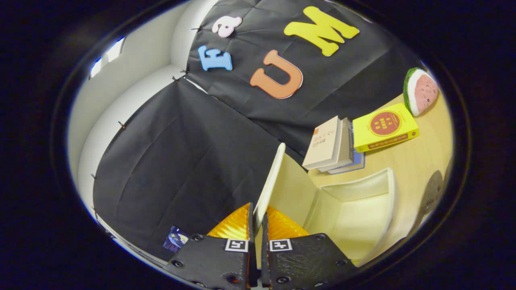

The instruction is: Open the storage box then place both shoes into the box .Put the left shoe in first, then the right shoe, with the right side of both shoes facing outward in a uniform manner.

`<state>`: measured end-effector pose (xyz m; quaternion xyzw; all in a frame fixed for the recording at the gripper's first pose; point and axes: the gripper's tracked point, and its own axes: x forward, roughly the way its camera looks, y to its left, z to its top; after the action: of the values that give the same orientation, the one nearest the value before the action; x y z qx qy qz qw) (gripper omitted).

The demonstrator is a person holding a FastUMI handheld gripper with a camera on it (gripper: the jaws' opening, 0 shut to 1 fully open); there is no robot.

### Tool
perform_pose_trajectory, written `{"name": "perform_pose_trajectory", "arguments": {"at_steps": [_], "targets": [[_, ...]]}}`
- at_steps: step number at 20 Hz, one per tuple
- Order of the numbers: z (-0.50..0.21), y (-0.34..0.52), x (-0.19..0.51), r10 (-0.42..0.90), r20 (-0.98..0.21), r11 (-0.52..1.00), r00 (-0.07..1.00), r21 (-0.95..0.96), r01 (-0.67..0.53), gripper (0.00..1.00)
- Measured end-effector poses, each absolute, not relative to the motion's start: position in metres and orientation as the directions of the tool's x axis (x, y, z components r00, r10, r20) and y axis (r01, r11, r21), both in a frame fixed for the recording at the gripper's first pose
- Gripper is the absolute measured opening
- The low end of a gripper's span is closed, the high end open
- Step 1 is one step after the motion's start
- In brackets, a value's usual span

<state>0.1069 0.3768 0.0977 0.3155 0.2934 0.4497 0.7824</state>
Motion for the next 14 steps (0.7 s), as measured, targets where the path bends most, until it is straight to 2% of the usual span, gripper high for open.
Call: {"name": "perform_pose_trajectory", "arguments": {"at_steps": [5,9,14], "targets": [[0.096,0.461,0.098,0.895,-0.195,0.405,0.4,0.73,-0.551,0.09],[0.079,0.508,0.095,0.897,-0.23,0.425,0.377,0.682,-0.595,0.37],[0.055,0.505,0.099,0.857,-0.297,0.51,0.422,0.609,-0.608,0.72]]}}
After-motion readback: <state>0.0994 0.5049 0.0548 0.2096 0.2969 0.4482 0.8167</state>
